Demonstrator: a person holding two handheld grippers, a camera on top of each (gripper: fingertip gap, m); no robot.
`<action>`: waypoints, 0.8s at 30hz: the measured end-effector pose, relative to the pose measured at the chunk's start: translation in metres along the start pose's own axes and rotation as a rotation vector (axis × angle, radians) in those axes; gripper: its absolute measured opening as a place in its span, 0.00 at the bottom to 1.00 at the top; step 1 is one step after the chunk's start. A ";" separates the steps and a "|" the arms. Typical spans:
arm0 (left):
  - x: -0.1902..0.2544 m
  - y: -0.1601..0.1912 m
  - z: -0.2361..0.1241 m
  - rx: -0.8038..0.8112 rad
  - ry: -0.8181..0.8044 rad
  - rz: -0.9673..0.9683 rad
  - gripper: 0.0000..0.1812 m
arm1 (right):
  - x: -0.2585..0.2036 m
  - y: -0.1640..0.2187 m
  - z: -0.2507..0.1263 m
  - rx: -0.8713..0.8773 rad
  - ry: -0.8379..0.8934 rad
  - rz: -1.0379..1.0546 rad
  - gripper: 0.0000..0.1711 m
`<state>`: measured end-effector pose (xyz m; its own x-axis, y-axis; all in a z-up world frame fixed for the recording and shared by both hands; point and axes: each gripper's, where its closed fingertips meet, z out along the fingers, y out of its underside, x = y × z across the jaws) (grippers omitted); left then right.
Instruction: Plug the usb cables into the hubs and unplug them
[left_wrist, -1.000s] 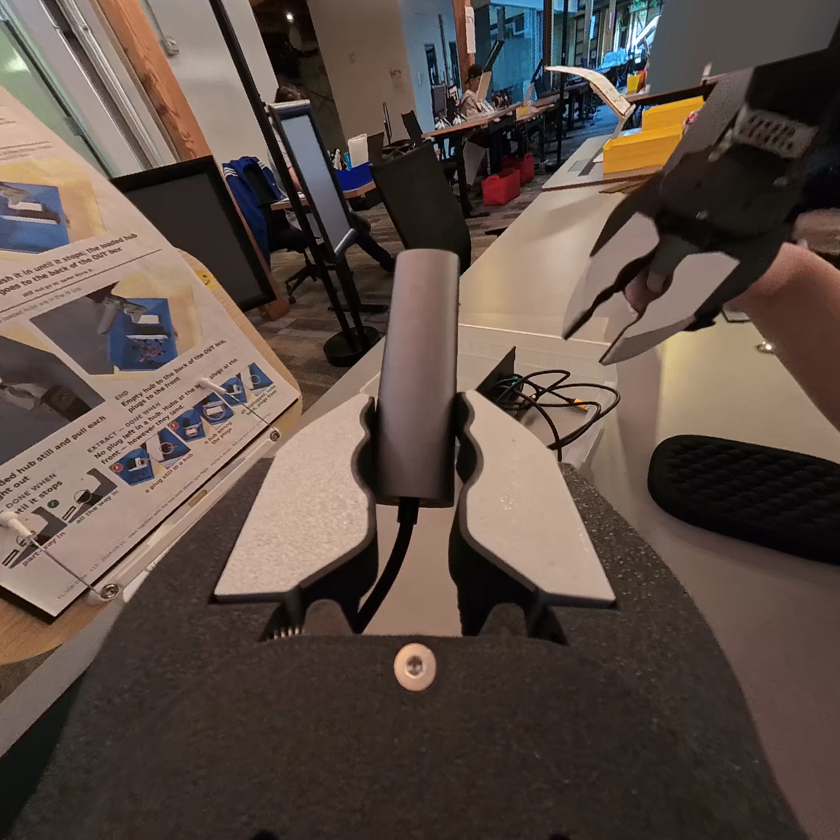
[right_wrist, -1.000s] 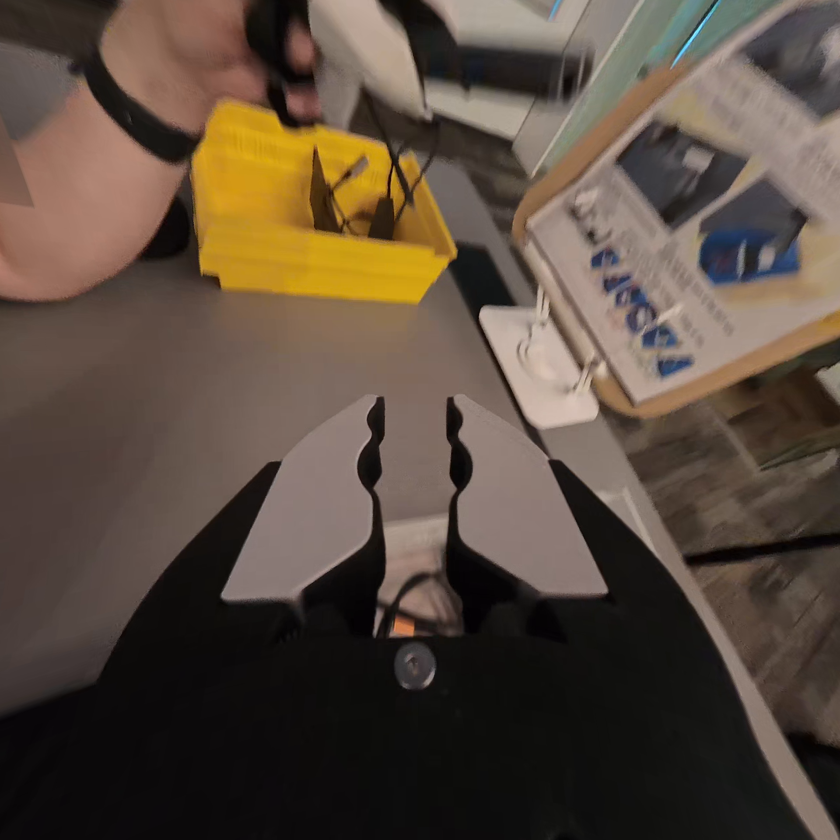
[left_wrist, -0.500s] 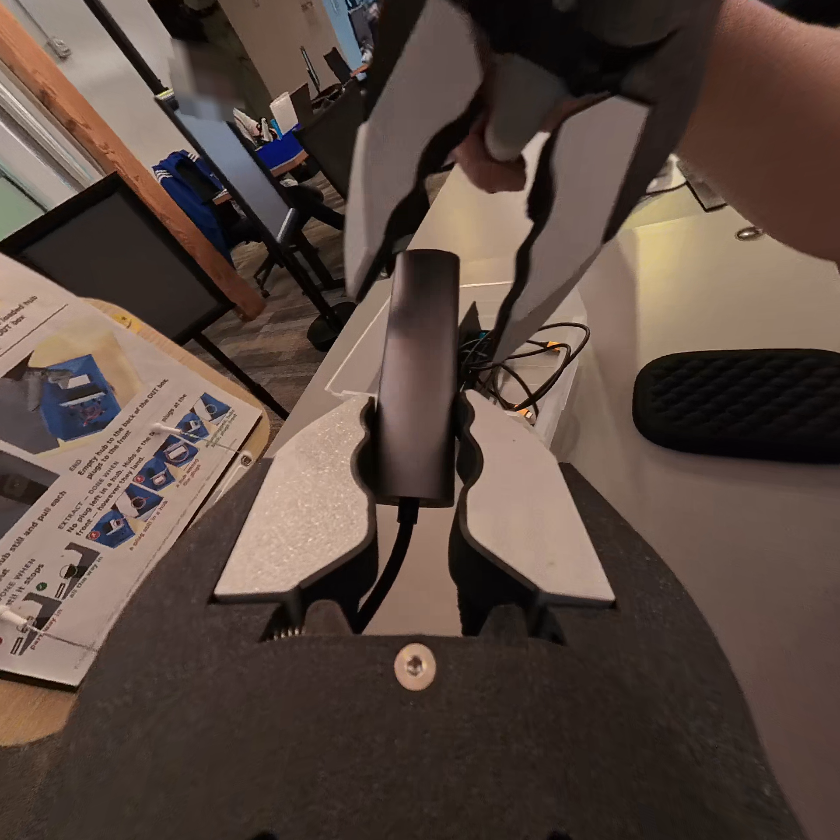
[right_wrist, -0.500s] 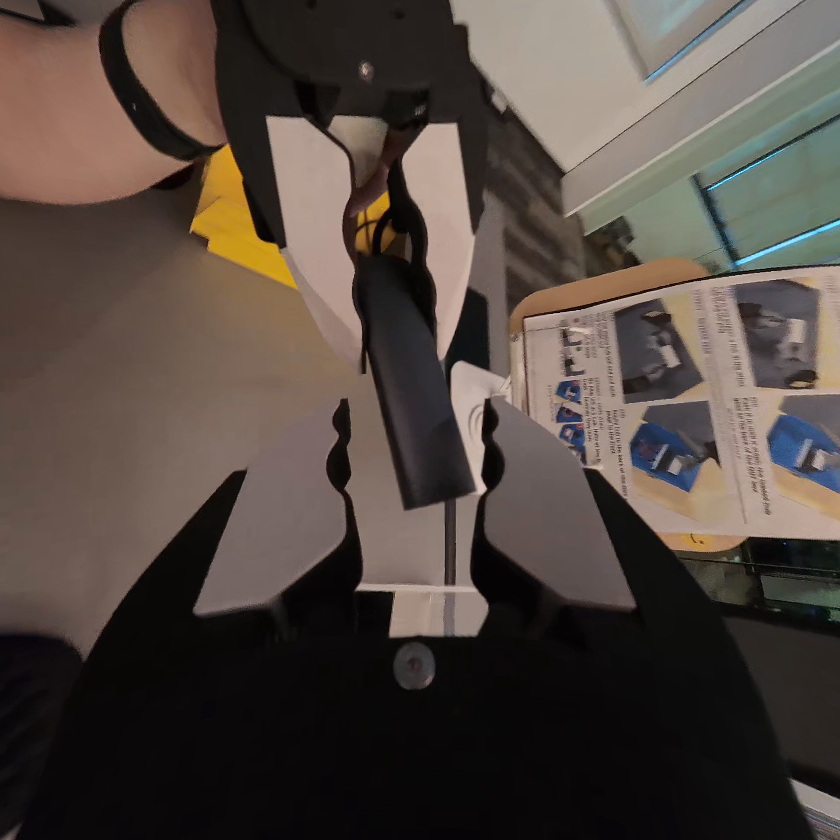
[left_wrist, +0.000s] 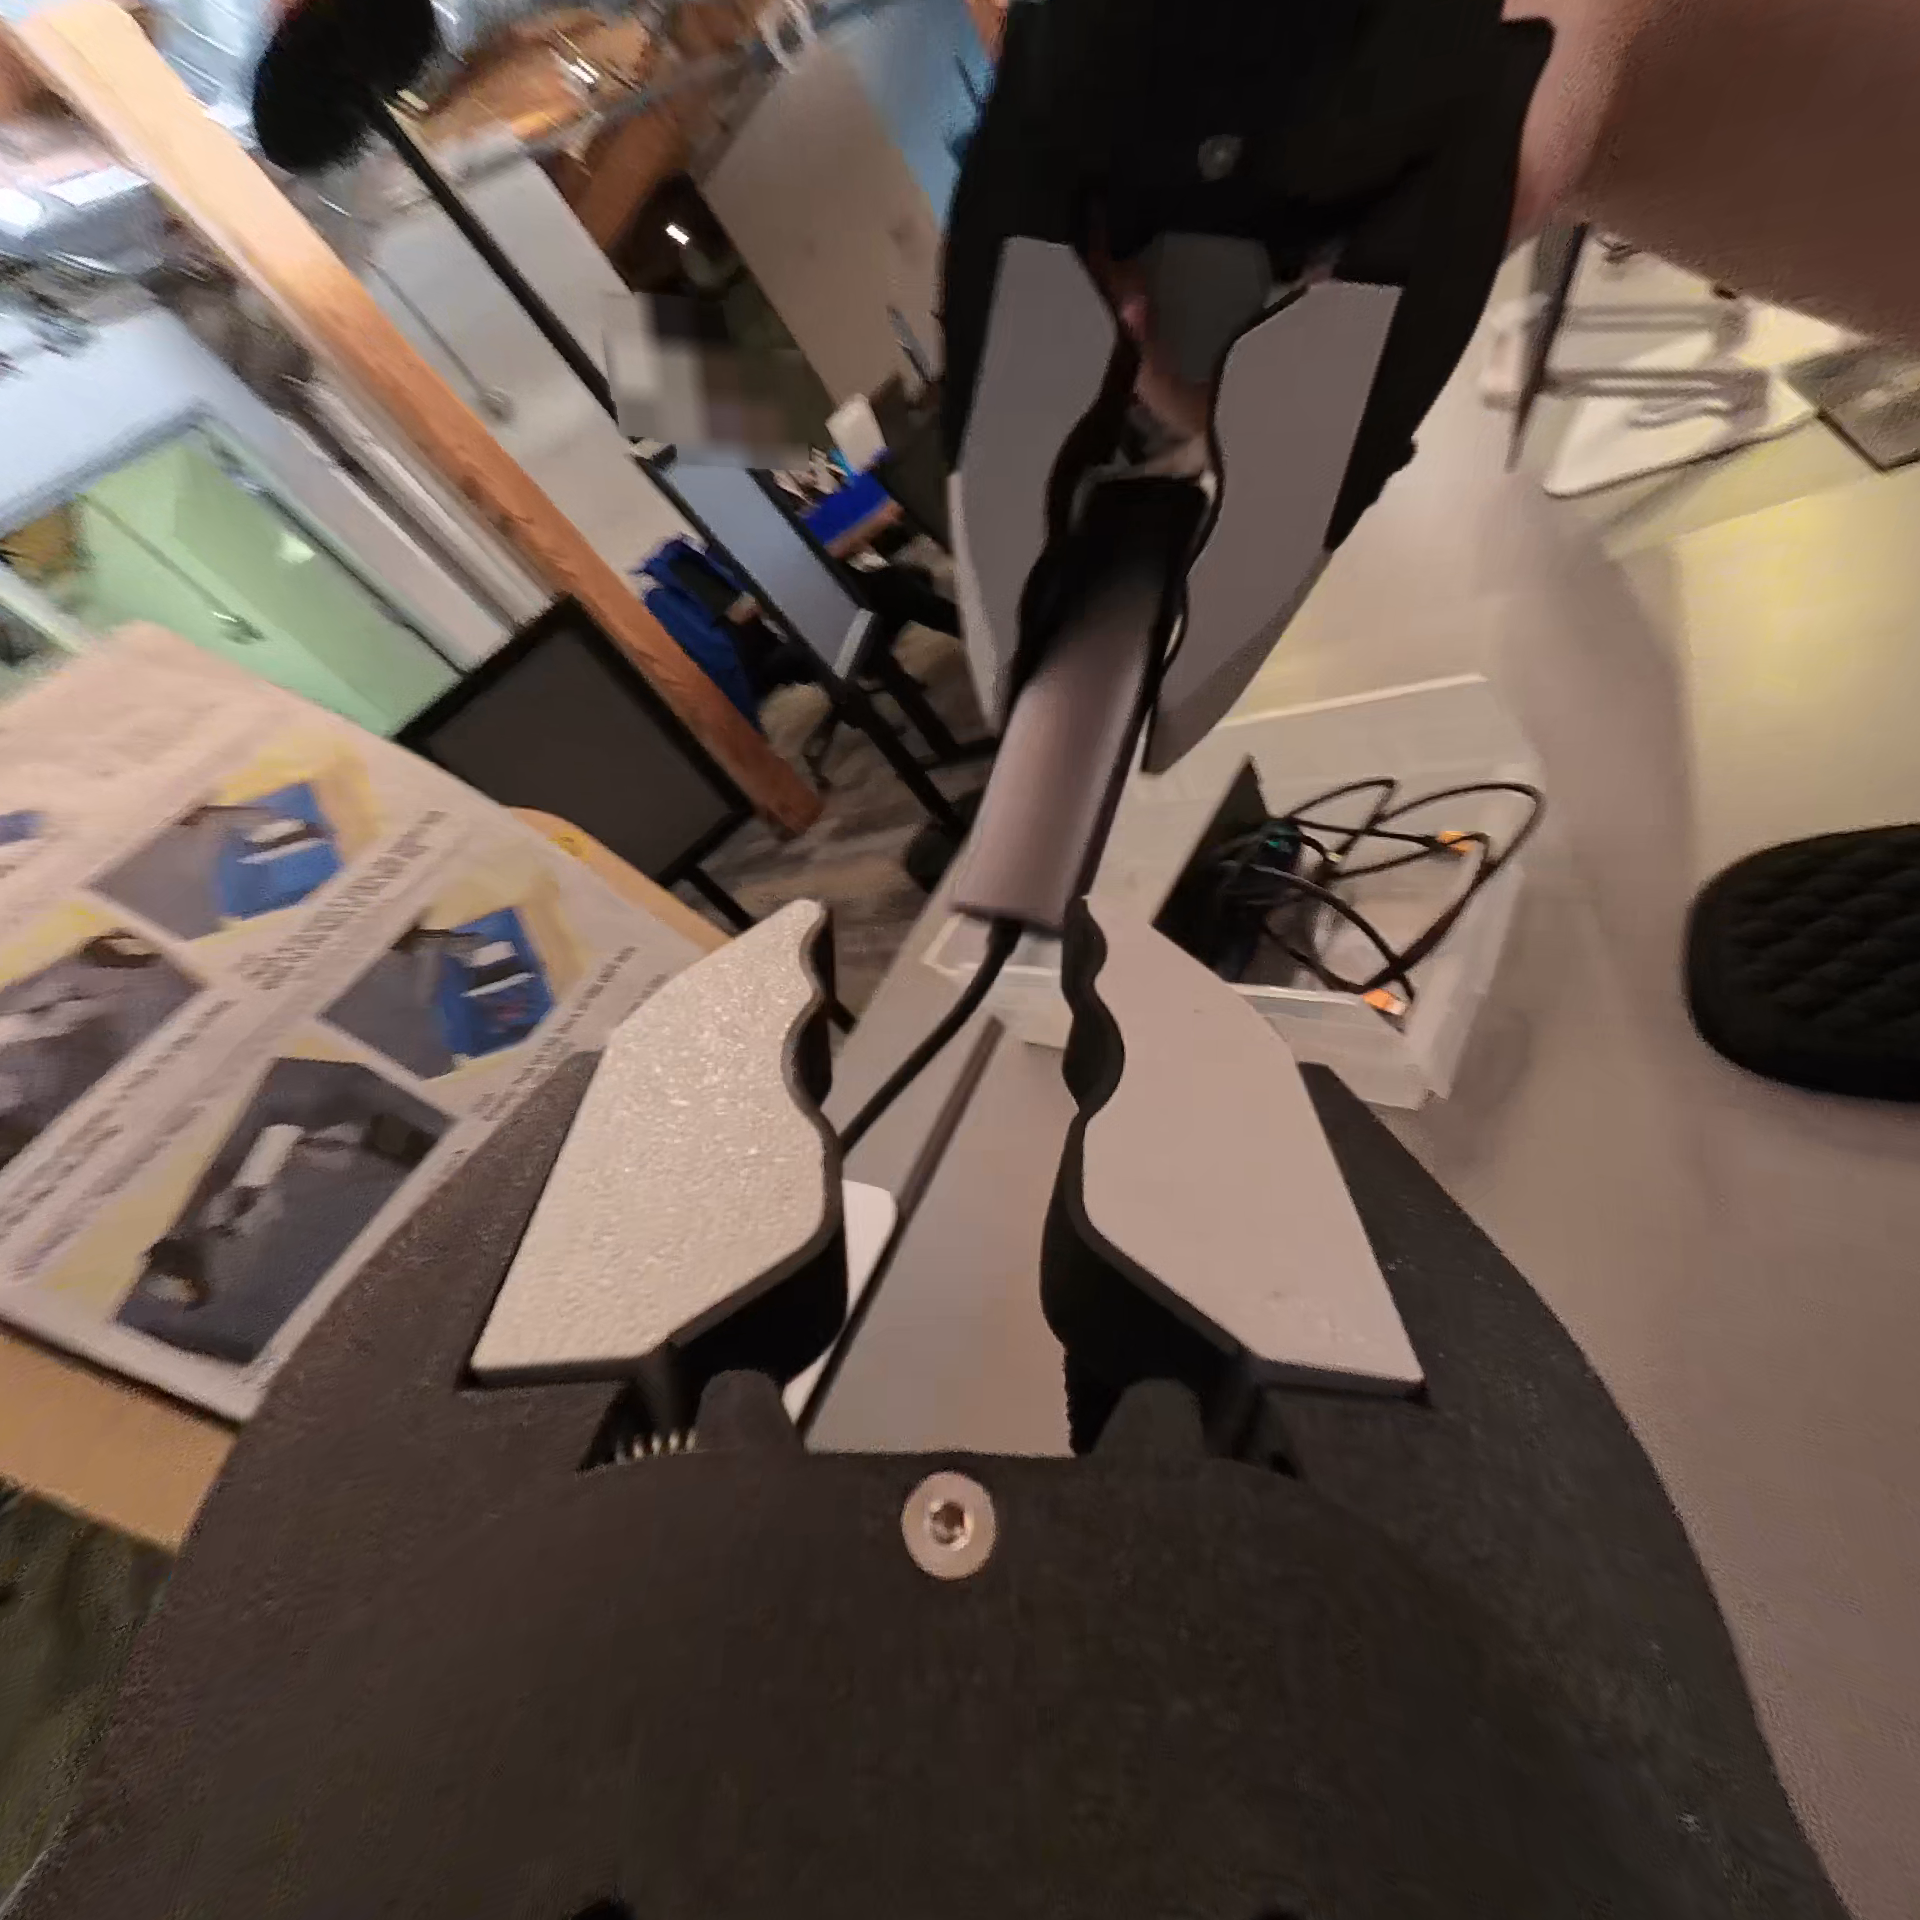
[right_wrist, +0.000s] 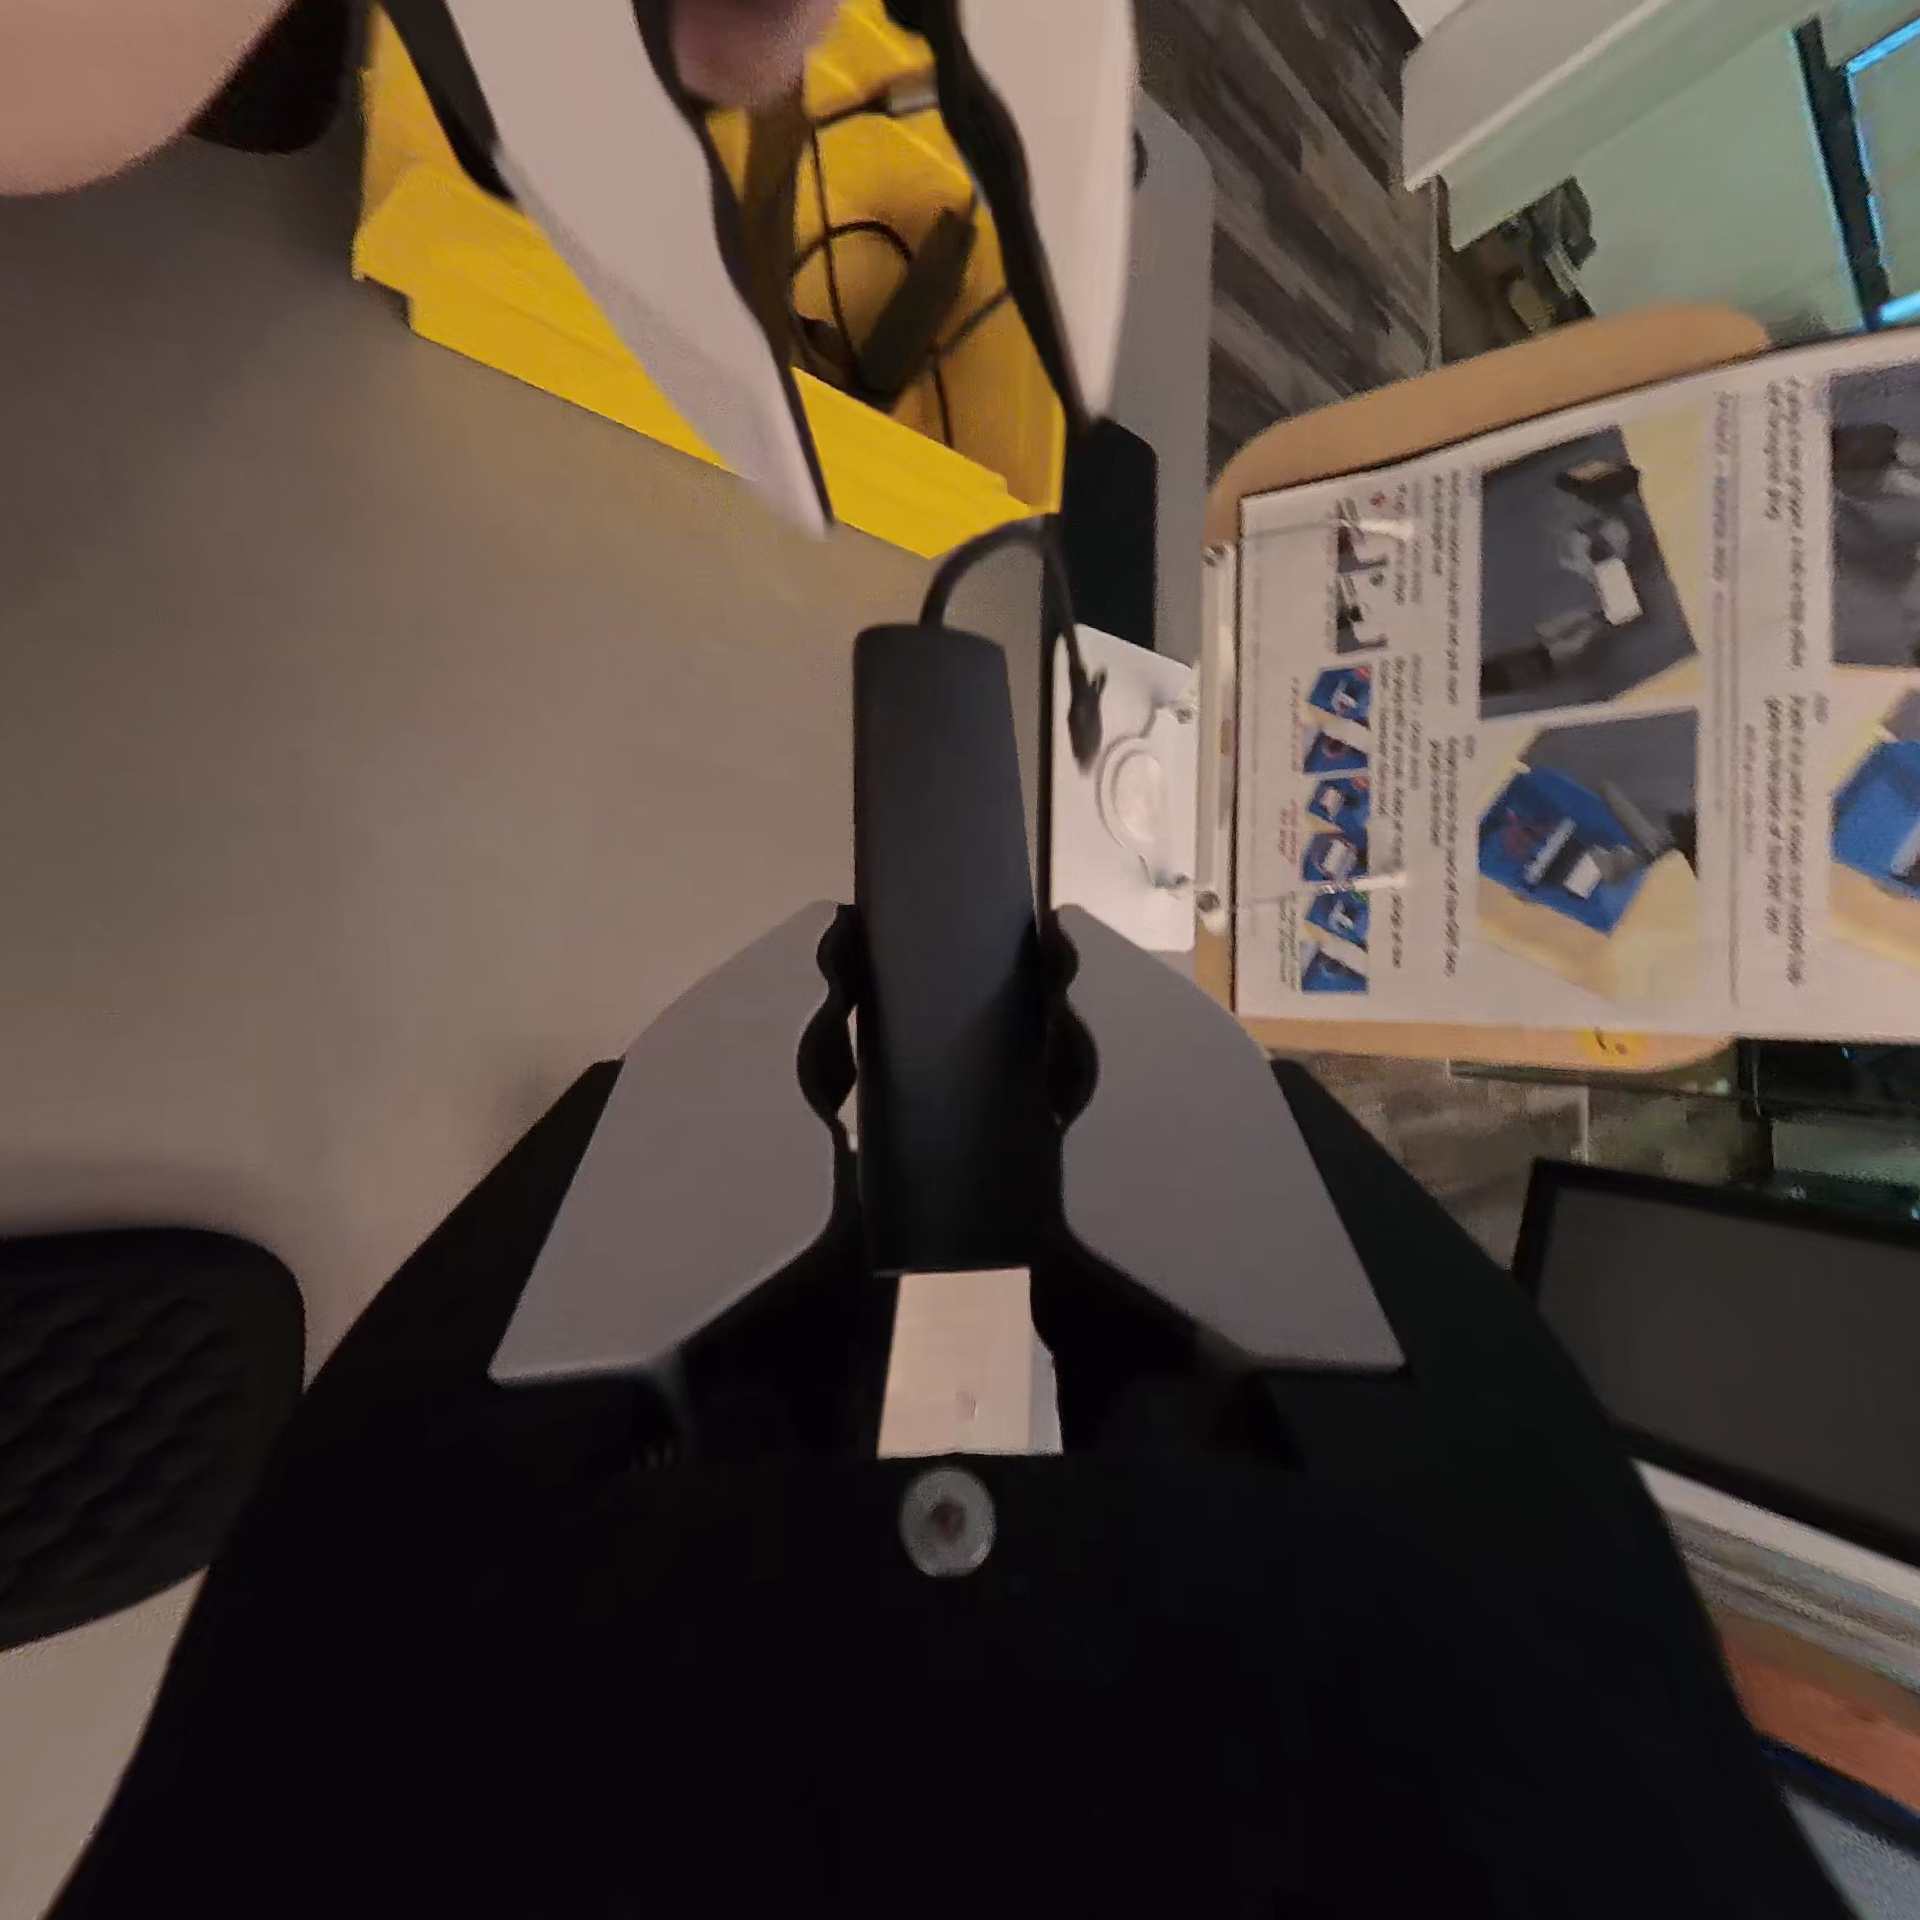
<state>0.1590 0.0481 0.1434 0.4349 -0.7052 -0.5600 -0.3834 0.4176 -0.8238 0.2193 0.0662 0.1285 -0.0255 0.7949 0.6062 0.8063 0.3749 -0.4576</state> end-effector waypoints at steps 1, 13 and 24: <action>-0.006 -0.002 -0.007 0.019 -0.029 0.001 0.20 | 0.007 0.006 -0.008 -0.010 0.019 0.014 0.20; -0.029 0.006 -0.028 0.021 -0.081 -0.059 0.13 | 0.037 0.166 -0.053 -0.141 -0.076 0.571 0.21; -0.005 0.001 -0.011 0.019 0.027 -0.069 0.12 | 0.012 0.303 0.080 -0.311 -0.187 0.941 0.20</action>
<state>0.1472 0.0458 0.1463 0.4377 -0.7474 -0.4998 -0.3380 0.3784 -0.8617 0.4160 0.2273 -0.0548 0.6296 0.7760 -0.0385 0.6641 -0.5632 -0.4916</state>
